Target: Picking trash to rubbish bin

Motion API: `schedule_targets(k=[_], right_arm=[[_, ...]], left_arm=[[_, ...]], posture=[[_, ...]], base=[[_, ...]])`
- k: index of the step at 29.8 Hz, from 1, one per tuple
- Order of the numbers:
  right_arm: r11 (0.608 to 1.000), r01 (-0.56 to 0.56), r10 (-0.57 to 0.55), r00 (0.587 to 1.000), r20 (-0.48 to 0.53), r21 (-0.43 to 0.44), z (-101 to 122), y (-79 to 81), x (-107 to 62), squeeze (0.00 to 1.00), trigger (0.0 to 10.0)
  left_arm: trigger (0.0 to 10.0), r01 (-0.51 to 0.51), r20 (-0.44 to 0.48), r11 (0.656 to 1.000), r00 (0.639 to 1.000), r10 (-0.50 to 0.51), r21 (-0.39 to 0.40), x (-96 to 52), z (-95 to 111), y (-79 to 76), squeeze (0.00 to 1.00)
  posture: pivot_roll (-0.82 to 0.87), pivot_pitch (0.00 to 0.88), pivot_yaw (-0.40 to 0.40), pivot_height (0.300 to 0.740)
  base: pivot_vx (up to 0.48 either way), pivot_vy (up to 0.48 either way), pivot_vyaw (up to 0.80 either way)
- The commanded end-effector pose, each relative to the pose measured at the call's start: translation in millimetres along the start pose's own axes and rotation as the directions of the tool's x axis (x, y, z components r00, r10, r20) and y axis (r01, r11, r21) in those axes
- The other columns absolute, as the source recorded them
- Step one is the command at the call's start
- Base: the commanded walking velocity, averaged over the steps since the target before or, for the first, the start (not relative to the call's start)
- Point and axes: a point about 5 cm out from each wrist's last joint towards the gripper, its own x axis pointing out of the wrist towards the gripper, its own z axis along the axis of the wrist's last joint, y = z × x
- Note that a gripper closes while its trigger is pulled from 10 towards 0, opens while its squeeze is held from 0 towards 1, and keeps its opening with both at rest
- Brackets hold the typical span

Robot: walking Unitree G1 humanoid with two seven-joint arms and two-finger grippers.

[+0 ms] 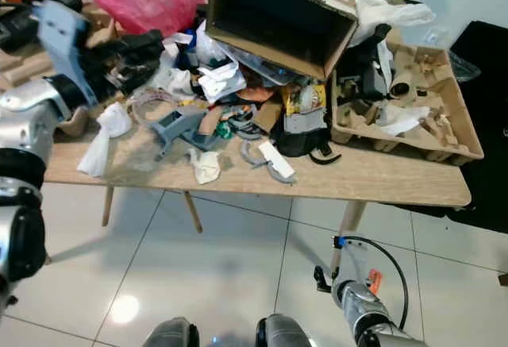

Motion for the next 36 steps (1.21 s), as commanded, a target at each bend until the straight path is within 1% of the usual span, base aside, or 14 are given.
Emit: schedule_targets(k=[1,5,6,7,8,9,10,13,19,22,27,28,32,36], right_arm=[[1.0,0.02,-0.02,0.999,-0.03,0.012,-9,-6.6,-2.3,0.0,10.0],[1.0,0.02,-0.02,0.999,-0.034,0.014,-10,-6.9,-2.6,0.0,10.0],[1.0,0.021,-0.021,0.999,-0.035,0.015,-10,-7.2,-2.7,0.0,10.0],[1.0,0.022,-0.021,0.999,-0.035,0.016,-11,-7.3,-2.8,0.0,10.0],[1.0,0.022,-0.022,0.999,-0.036,0.016,-11,-7.6,-2.9,0.0,10.0],[1.0,0.023,-0.022,0.999,-0.036,0.016,-11,-7.8,-2.9,0.0,10.0],[1.0,0.023,-0.023,0.999,-0.037,0.017,-11,-8.1,-3.0,0.0,10.0],[1.0,0.024,-0.023,0.999,-0.037,0.018,-12,-8.3,-3.1,0.0,10.0],[1.0,0.018,-0.017,0.999,-0.039,0.021,-12,-5.3,-2.6,0.0,10.0],[1.0,0.017,-0.016,0.999,-0.039,0.022,-12,-4.9,-2.5,0.0,10.0],[0.999,0.018,-0.017,0.999,-0.04,0.027,-13,-4.3,-2.6,0.0,10.0],[0.999,0.018,-0.017,0.999,-0.04,0.027,-13,-4.3,-2.6,0.0,10.0],[0.999,0.02,-0.019,0.999,-0.042,0.03,-14,-4.4,-2.8,0.0,10.0],[0.999,0.019,-0.018,0.999,-0.043,0.032,-15,-3.7,-2.8,0.0,10.0]], left_arm=[[10.0,0.204,-0.079,0.977,0.977,-0.199,0.061,6.2,-1,-23.3,1.0],[10.0,0.292,-0.116,0.952,0.953,-0.281,0.092,11.6,1,-38.1,1.0],[10.0,0.31,-0.134,0.946,0.946,-0.296,0.099,12.2,1,-40.4,0.85],[10.0,0.324,-0.148,0.941,0.94,-0.307,0.103,12.3,1,-41.8,0.85],[10.0,0.338,-0.162,0.935,0.934,-0.319,0.108,12.0,0,-43.4,0.57],[10.0,0.347,-0.171,0.931,0.93,-0.327,0.111,11.8,0,-44.5,0.57],[10.0,0.352,-0.194,0.928,0.925,-0.326,0.12,11.5,-1,-45.7,0.0],[10.0,0.344,-0.227,0.929,0.924,-0.308,0.138,12.3,-3,-45.9,0.0],[10.0,0.17,-0.315,0.97,0.943,-0.109,0.172,23.7,-14,-38.0,0.0],[10.0,0.145,-0.331,0.975,0.94,-0.083,0.168,25.6,-17,-38.3,0.0],[10.0,0.183,-0.32,0.978,0.936,-0.143,0.097,45.6,-26,-66.1,0.0],[10.0,0.183,-0.32,0.978,0.936,-0.143,0.097,45.6,-26,-66.1,0.0],[10.0,0.263,-0.279,0.964,0.928,-0.246,0.026,62.3,-29,-95.6,0.0],[10.0,0.295,-0.305,0.955,0.912,-0.274,0.025,65.0,-34,-105.0,0.0]], posture=[[0.19,0.131,-0.072,0.74],[0.19,0.131,-0.072,0.74],[0.19,0.131,-0.072,0.74],[0.19,0.131,-0.072,0.74],[0.19,0.131,-0.072,0.74],[0.19,0.131,-0.072,0.74],[0.19,0.131,-0.072,0.74],[0.19,0.131,-0.072,0.74],[0.19,0.139,-0.066,0.74],[0.19,0.139,-0.066,0.74],[0.19,0.137,-0.059,0.74],[0.19,0.137,-0.059,0.74],[0.19,0.137,-0.059,0.74],[0.19,0.137,-0.059,0.74]], base=[[0.0,0.0,0.0],[0.0,0.0,0.0],[0.0,0.0,0.0],[0.0,0.0,0.0],[0.0,0.0,0.0],[0.0,0.0,0.0],[0.0,0.0,0.0],[0.0,0.0,0.0],[0.0,0.0,0.0],[0.0,0.0,0.0],[0.0,0.0,0.0],[0.0,0.0,0.0],[0.0,0.0,0.0],[0.0,0.0,0.0]])
